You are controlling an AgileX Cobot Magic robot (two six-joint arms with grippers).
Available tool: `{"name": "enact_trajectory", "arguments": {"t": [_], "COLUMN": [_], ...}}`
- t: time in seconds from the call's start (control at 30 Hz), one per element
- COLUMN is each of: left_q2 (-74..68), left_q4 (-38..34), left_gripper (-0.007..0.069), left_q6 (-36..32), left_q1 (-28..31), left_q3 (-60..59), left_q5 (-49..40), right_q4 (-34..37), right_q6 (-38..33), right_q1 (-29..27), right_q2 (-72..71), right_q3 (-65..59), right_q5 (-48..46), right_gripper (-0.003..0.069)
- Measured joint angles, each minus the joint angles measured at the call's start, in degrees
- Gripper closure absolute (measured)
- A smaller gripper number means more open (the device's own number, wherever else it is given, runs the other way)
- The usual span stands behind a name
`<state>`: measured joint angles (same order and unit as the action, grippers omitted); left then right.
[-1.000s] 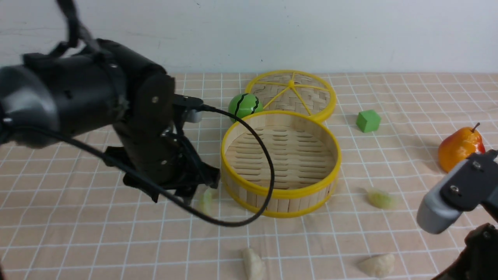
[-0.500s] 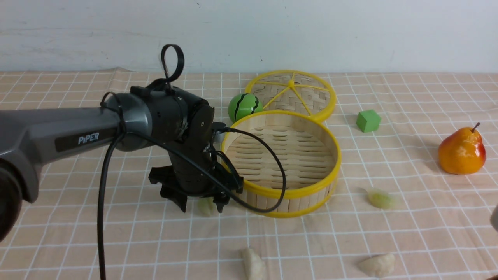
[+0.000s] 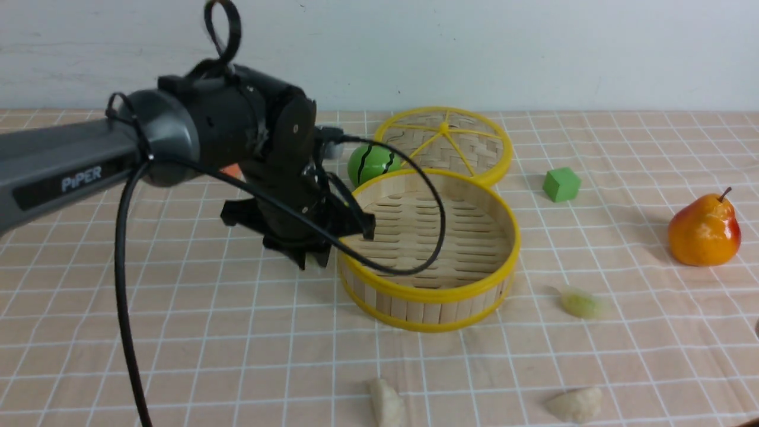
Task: Put the dumplings into the steamer on the table with the brown tablecloth.
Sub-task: 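Place the dumpling into the bamboo steamer basket with the left gripper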
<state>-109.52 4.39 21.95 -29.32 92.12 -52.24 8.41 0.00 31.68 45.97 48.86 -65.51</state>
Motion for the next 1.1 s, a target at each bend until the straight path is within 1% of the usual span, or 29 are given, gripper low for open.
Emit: {"name": "enact_trajectory", "arguments": {"t": [0.07,0.13,0.17,0.27,0.43,0.47,0.57,0.7,0.77,0.8,0.83,0.87,1.0,1.1], "left_q2": [0.13,-1.96,-1.96,-9.10,-21.11,-21.55,-28.29,-32.30,-33.78,-33.78,-33.91,-33.85,-30.79,-26.08], "left_q4": [-0.17,-0.61,-0.62,-1.36,-0.96,-0.86,0.59,0.71,1.03,1.16,1.51,2.98,5.08,5.02], "left_gripper": [0.0457,0.0457,0.0457,0.0457,0.0457,0.0457,0.0457,0.0453,0.0400,0.0400,0.0361,0.0282,0.0136,0.0087], "left_q6": [-0.45,-0.64,-0.64,0.88,6.05,6.21,7.58,7.78,7.64,7.63,7.31,6.65,6.42,5.62], "left_q1": [-1.65,-4.47,-4.70,-7.27,-7.47,-7.47,-7.42,-7.42,-7.42,-7.42,-7.42,-7.42,-7.42,-7.42], "left_q3": [2.69,7.16,7.16,15.69,29.70,29.70,38.28,42.46,43.65,43.72,43.98,44.50,45.73,46.09], "left_q5": [0.15,0.24,0.30,0.89,0.57,0.57,-1.27,-3.43,-4.15,-4.15,-4.29,-5.48,-10.61,-13.20], "right_q4": [-0.42,-0.68,-0.68,-0.68,-1.45,-1.55,-2.71,-2.82,-2.82,-2.82,-2.82,-2.82,-3.00,-3.00], "right_q6": [0.00,0.00,0.00,0.00,0.00,0.00,0.00,0.00,0.00,0.00,0.00,0.00,0.00,0.00], "right_q1": [0.00,0.00,0.00,0.00,0.00,0.00,0.00,0.06,0.06,0.06,0.06,0.06,0.06,0.06], "right_q2": [0.00,0.00,0.00,0.00,-0.08,-0.08,-0.08,-0.08,-0.08,-0.08,-0.08,-0.08,-0.08,-0.08], "right_q3": [0.00,0.00,0.00,0.00,0.00,0.00,0.00,0.00,0.00,0.00,0.00,0.00,0.00,0.00], "right_q5": [0.00,0.00,0.00,-0.71,-4.41,-4.57,-5.90,-5.94,-5.94,-5.94,-5.96,-5.96,-5.42,-3.96], "right_gripper": [0.0658,0.0657,0.0657,0.0655,0.0648,0.0648,0.0645,0.0641,0.0636,0.0636,0.0636,0.0634,0.0630,0.0627]}}
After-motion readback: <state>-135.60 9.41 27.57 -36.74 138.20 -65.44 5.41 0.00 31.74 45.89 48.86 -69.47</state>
